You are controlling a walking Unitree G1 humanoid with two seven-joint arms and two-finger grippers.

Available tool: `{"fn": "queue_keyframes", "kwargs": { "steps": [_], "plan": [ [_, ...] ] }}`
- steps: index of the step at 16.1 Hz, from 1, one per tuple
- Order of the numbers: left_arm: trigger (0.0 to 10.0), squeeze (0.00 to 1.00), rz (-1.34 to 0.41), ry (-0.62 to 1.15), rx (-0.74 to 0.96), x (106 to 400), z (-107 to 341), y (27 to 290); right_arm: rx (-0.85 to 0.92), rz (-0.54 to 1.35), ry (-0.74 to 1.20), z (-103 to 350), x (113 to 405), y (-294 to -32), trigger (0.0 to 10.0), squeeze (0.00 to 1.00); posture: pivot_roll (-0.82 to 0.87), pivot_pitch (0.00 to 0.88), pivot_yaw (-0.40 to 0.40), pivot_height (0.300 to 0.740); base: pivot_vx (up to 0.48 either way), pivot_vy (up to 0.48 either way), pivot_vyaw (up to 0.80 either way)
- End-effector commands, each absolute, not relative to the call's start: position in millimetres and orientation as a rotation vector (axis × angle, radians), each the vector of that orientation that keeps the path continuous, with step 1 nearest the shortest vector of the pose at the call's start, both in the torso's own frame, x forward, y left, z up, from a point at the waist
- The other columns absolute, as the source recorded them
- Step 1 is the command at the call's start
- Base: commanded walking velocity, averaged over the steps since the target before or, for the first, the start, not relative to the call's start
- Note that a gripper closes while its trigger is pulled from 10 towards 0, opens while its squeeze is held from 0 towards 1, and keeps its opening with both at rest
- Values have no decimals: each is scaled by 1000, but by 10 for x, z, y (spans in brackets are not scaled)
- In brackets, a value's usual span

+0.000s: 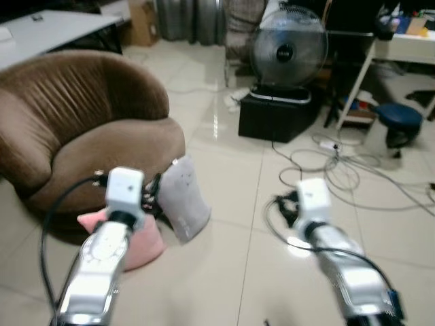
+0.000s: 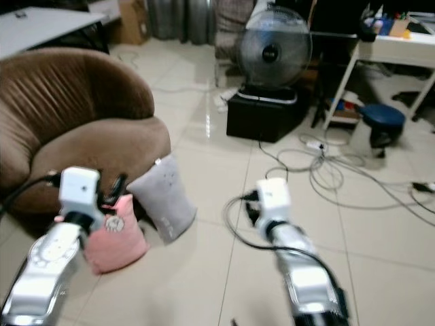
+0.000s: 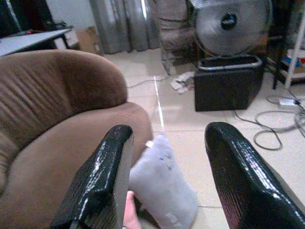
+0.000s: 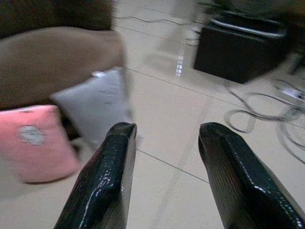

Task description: Move the pillow to the sofa from floor

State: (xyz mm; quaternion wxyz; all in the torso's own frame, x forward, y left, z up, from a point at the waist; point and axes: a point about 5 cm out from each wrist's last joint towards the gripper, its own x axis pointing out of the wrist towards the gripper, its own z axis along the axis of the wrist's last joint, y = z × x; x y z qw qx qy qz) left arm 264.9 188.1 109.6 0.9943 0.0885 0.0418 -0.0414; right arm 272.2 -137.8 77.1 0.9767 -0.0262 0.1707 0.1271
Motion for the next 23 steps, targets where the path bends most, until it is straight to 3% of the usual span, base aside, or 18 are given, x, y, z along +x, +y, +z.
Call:
{"fn": "queue_keyframes", "kwargs": {
  "steps": [1,6,23],
  "plan": [
    [10000,0,-97,74,181,2666,1117,1835,-65,231,330,805,2746,-1457,10000,0,105,0,29,740,0,390,0],
    [10000,0,-96,72,184,2676,1123,1833,-55,227,331,801,2760,-1459,10000,0,105,0,29,740,0,388,0],
    [10000,0,-92,79,195,2660,1105,1863,-50,225,340,775,2749,-1459,10000,0,105,0,32,740,0,388,-610]
  ]
}}
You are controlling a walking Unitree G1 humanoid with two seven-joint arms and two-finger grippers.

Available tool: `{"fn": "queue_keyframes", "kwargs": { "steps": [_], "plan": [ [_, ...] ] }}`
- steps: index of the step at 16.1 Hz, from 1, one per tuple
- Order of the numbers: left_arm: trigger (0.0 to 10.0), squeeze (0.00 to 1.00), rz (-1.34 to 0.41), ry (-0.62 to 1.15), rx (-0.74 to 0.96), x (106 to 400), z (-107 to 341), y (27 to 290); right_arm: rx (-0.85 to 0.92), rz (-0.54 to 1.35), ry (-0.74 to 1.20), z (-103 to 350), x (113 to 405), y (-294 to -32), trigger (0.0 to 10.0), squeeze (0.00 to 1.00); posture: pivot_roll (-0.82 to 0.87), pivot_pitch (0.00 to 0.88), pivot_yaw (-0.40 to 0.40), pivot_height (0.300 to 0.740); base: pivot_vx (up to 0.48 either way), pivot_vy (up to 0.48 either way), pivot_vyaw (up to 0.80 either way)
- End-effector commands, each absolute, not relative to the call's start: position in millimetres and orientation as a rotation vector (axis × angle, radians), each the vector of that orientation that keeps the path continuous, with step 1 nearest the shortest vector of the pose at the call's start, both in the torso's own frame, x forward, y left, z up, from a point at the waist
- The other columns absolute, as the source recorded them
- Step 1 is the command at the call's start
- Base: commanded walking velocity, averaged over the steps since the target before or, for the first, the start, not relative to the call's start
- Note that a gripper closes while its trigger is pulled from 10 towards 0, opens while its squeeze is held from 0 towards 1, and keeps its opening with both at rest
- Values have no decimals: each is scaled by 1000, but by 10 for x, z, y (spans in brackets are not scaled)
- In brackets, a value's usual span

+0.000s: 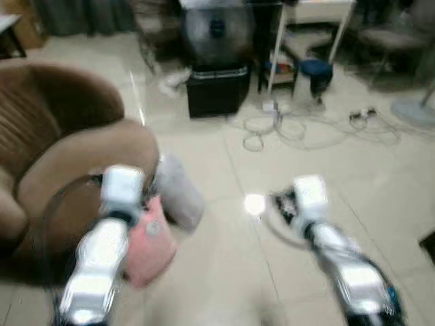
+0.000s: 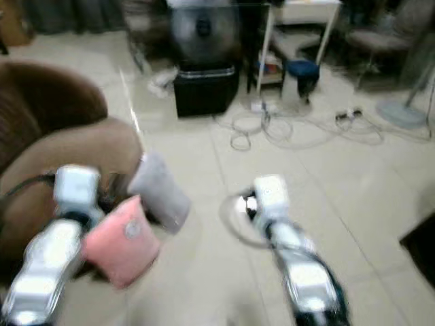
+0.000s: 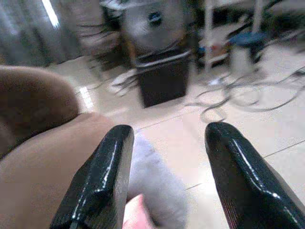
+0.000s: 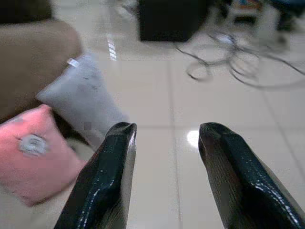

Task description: Move the pillow to the sofa from floor

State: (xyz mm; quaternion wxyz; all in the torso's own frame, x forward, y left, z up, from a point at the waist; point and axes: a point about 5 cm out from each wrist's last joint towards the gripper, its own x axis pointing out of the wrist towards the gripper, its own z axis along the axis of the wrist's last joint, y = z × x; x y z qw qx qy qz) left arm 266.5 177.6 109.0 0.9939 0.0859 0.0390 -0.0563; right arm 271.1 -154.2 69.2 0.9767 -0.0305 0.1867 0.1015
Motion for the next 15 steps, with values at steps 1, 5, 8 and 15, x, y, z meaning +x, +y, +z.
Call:
{"fn": "queue_keyframes", "kwargs": {
  "steps": [1,5,8,15],
  "plan": [
    [10000,0,-92,80,195,2660,1103,1862,-50,225,341,774,2749,-1461,10000,0,105,0,32,740,0,386,-463],
    [10000,0,-95,82,196,2649,1095,1862,-62,232,343,768,2734,-1465,10000,0,104,0,32,740,0,387,-105],
    [10000,0,-98,89,200,2638,1077,1860,-74,229,355,739,2714,-1488,10000,0,103,0,34,740,0,389,0],
    [10000,0,-88,101,203,2599,1027,1903,-92,221,358,699,2702,-1511,10000,0,101,0,40,740,0,390,0]
  ]
}}
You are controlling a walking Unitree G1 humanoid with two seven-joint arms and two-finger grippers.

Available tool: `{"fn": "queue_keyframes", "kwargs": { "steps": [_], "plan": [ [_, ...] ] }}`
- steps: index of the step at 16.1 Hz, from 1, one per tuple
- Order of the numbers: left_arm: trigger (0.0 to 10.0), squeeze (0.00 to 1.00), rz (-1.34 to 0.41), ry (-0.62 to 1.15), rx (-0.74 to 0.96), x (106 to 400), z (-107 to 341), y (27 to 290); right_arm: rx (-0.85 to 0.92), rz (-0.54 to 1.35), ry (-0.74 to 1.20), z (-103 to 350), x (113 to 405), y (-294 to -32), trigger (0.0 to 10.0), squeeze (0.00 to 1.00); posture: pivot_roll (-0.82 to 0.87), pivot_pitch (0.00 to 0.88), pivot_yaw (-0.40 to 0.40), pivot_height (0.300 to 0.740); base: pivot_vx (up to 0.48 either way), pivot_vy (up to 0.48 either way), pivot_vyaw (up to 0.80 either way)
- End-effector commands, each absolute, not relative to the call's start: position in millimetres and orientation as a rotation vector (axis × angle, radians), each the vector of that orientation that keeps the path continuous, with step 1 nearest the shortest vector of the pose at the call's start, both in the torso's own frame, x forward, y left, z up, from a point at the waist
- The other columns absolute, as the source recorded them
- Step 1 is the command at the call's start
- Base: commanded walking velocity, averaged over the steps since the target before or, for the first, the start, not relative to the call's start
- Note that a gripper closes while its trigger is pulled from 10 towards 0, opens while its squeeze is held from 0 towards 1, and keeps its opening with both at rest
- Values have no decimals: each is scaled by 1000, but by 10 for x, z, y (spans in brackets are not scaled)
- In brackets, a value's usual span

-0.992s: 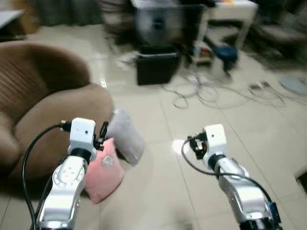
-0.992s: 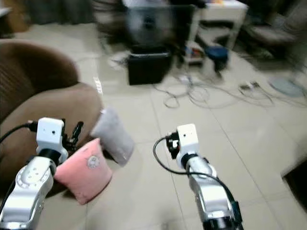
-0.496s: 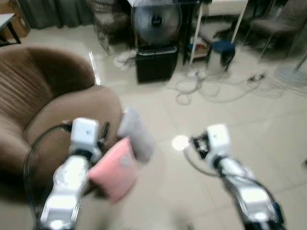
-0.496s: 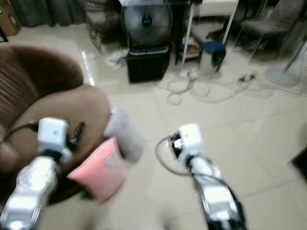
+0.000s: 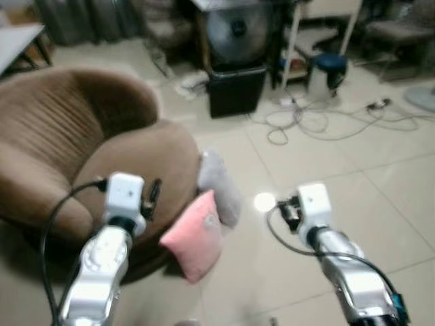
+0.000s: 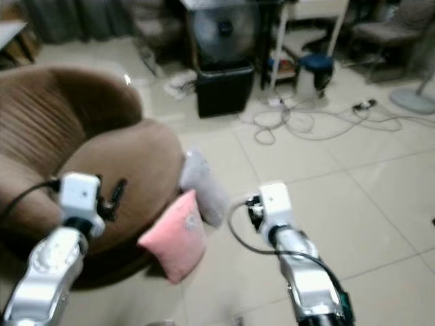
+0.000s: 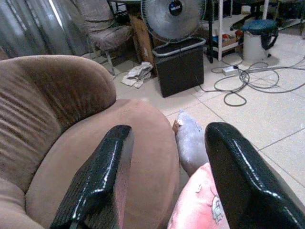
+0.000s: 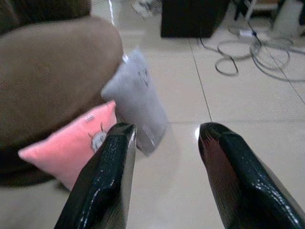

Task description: Move the pillow to the sofa from floor

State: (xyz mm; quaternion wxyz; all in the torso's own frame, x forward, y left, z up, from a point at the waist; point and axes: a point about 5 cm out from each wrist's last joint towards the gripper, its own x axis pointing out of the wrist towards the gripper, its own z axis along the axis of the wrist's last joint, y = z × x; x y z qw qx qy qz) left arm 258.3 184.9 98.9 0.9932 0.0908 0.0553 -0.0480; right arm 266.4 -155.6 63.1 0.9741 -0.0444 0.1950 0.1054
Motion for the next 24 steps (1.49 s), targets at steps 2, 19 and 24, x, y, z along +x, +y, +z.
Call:
{"fn": "queue_keyframes", "kwargs": {
  "steps": [2,19,24],
  "plan": [
    [10000,0,-85,102,205,2593,1023,1913,-91,219,354,708,2707,-1510,10000,0,101,0,40,740,0,388,0],
    [10000,0,-109,55,248,2604,1060,1876,-96,219,350,704,2738,-1523,10000,0,104,0,34,740,0,167,-636],
    [10000,0,-92,40,206,2612,1073,1883,-110,222,345,699,2749,-1526,10000,0,104,0,34,740,0,-179,0]
  ]
}}
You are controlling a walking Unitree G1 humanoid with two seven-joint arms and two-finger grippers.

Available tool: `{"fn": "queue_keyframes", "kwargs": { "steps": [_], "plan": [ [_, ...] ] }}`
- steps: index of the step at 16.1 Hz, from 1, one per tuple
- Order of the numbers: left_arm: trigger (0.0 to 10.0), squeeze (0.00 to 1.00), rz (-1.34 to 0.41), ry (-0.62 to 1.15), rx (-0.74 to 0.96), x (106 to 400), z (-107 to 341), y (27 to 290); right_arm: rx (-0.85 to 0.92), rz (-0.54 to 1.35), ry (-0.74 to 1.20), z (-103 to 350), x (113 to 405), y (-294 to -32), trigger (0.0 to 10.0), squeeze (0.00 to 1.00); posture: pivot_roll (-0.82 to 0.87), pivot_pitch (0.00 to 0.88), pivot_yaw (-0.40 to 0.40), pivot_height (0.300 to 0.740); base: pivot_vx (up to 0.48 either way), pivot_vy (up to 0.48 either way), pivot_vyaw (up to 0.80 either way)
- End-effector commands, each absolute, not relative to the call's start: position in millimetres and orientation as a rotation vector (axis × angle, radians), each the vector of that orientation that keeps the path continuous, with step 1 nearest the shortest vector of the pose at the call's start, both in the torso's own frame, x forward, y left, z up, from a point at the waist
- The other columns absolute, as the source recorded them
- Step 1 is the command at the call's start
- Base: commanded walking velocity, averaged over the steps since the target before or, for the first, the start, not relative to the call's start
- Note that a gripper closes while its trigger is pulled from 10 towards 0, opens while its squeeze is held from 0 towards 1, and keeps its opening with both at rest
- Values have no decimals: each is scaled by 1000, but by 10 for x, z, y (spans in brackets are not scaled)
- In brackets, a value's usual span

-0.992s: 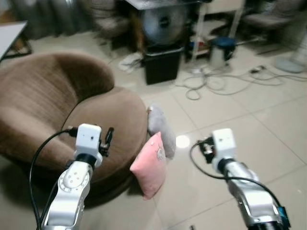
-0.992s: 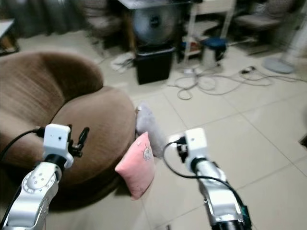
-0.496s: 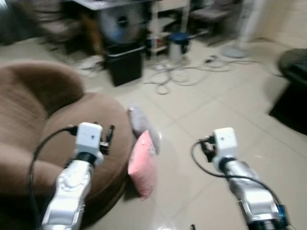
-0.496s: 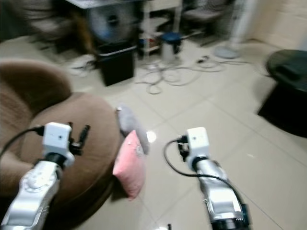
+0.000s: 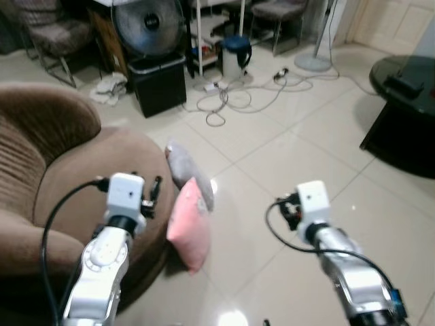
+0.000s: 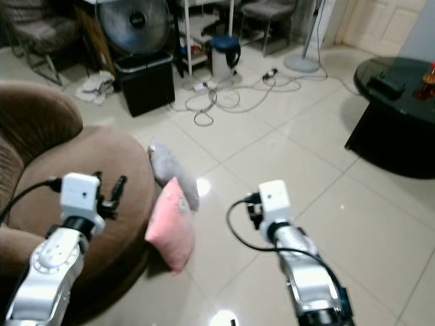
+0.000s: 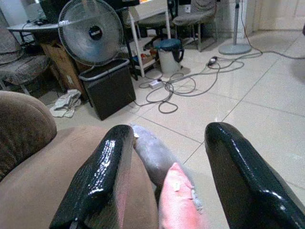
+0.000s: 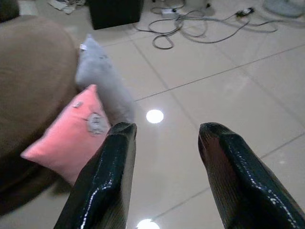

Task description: Move the pillow to the sofa from floor

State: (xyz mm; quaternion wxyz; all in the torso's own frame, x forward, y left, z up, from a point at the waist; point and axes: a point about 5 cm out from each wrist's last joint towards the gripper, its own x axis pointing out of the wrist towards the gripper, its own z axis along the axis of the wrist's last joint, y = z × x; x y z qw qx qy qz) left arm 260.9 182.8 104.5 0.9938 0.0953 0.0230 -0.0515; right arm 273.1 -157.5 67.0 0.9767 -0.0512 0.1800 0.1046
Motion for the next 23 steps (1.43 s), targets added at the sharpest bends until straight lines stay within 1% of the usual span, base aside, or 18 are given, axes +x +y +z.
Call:
{"fn": "queue_keyframes", "kwargs": {
  "steps": [1,3,5,7,9,17,20,23],
  "plan": [
    [10000,0,-96,40,205,2611,1070,1879,-111,222,346,697,2750,-1529,10000,0,104,0,34,740,0,0,0],
    [10000,0,-111,38,213,2607,1068,1870,-117,219,348,694,2753,-1537,10000,0,104,0,34,740,0,0,0],
    [10000,0,-126,23,212,2599,1080,1863,-170,240,341,700,2755,-1533,10000,0,104,0,35,740,144,0,0],
    [10000,0,-129,21,212,2597,1082,1861,-176,245,343,689,2752,-1531,10000,0,104,0,35,740,324,0,0],
    [10000,0,-134,21,210,2595,1080,1857,-178,247,345,683,2752,-1530,10000,0,104,0,35,740,352,0,491],
    [10000,0,-144,23,206,2591,1069,1854,-158,221,348,665,2758,-1556,10000,0,105,0,38,740,352,0,0],
    [10000,0,-142,26,208,2591,1066,1864,-179,241,343,667,2756,-1530,10000,0,105,0,38,740,355,0,0],
    [10000,0,-140,26,209,2595,1064,1866,-197,255,340,669,2762,-1515,10000,0,105,0,38,740,351,0,729]
  ]
}}
